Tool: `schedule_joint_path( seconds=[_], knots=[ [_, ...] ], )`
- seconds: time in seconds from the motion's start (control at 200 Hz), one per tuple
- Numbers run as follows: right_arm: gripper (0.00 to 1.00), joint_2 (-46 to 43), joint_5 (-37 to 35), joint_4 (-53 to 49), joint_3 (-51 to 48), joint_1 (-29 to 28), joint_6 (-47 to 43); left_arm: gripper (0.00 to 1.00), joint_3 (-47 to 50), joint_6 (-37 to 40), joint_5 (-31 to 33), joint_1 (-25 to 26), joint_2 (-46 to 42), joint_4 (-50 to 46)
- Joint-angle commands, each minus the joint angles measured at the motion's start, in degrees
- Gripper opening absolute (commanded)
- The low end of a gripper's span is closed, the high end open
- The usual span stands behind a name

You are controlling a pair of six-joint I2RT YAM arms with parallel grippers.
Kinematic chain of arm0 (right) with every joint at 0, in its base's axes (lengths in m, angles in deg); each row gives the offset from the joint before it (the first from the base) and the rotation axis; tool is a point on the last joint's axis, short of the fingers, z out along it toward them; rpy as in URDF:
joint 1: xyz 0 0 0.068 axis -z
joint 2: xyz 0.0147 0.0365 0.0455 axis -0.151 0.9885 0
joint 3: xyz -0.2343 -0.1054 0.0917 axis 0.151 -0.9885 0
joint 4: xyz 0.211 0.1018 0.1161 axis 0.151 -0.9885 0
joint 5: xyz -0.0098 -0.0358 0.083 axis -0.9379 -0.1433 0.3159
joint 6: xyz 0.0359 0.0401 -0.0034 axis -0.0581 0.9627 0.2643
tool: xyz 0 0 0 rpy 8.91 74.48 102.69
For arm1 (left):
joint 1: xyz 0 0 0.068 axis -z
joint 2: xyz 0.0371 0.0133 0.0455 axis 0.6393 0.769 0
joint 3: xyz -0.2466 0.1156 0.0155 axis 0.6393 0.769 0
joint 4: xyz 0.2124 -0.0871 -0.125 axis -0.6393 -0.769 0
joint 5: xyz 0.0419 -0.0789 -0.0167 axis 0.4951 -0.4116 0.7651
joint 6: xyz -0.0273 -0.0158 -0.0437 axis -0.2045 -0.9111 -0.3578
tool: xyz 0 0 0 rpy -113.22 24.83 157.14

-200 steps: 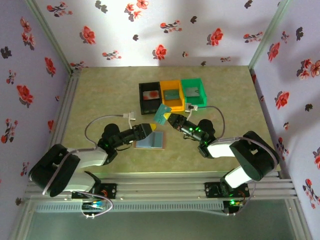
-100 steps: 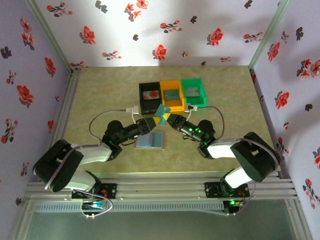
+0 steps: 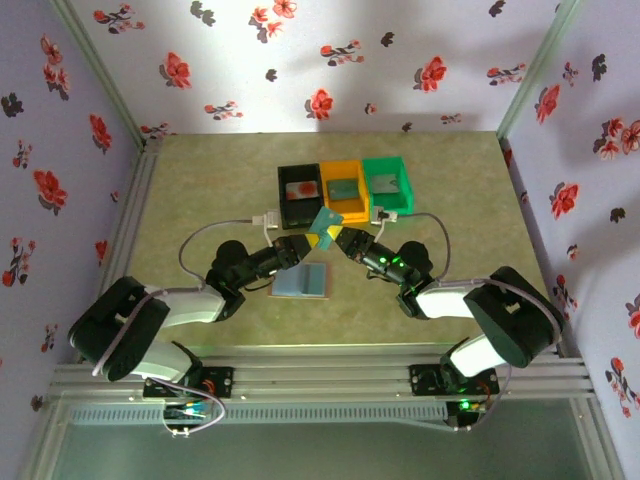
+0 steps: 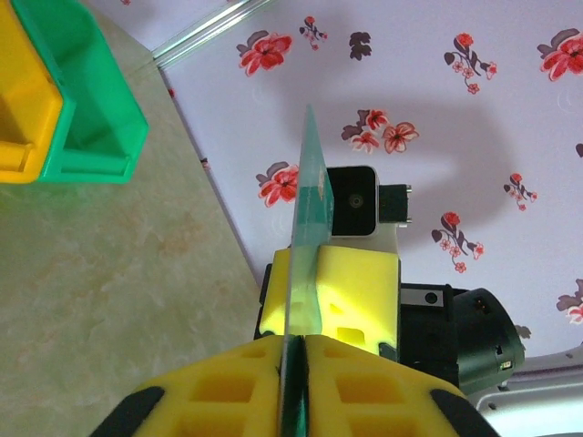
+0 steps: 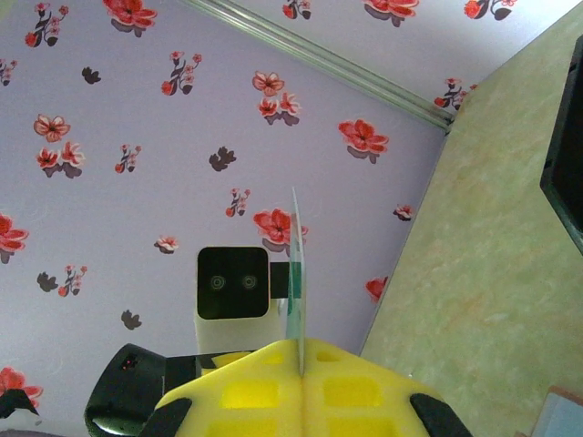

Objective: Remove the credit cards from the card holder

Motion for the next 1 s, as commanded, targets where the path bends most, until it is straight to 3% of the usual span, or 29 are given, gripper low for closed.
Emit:
schedule_joint_path(
  seconds=[0.0, 0.075, 0.235, 0.385, 0.61, 0.735, 0.845, 0.995],
  knots=[
    [0.0, -0.8, -0.5, 1.6, -0.4, -0.4, 1.0, 0.08, -2.0, 0.6, 0.8, 0.3, 0.4, 2.8],
    [0.01, -0.8, -0.4, 1.6, -0.4, -0.4, 1.1, 0.0, -2.1, 0.7, 0.8, 0.3, 0.5, 2.8],
    [0.07, -0.9, -0.1, 1.1, -0.5, -0.3, 1.2, 0.0, -1.9, 0.7, 0.7, 0.0, 0.6, 2.8],
    [0.19, -2.6, 0.9, -3.3, -0.3, 0.7, -0.1, 0.0, -1.0, -0.2, -0.9, -1.7, 0.4, 2.3],
    [0.34, -8.6, 5.2, -17.7, 1.1, 5.3, -4.3, 0.0, -0.1, -2.5, -9.1, -7.5, 0.7, -1.3],
    [0.41, -14.4, 7.8, -31.8, 3.9, 8.1, -9.9, 0.0, -0.3, -2.7, -15.2, -10.1, 0.4, -4.9],
    [0.48, -19.3, 9.1, -47.3, 8.1, 8.5, -19.4, 0.0, -1.8, 1.5, -20.3, -10.8, -1.9, -15.4],
    [0.5, -21.6, 11.5, -57.1, 11.8, 9.0, -26.2, 0.0, -6.5, 16.3, -23.0, -10.8, -9.3, -43.2]
  ],
)
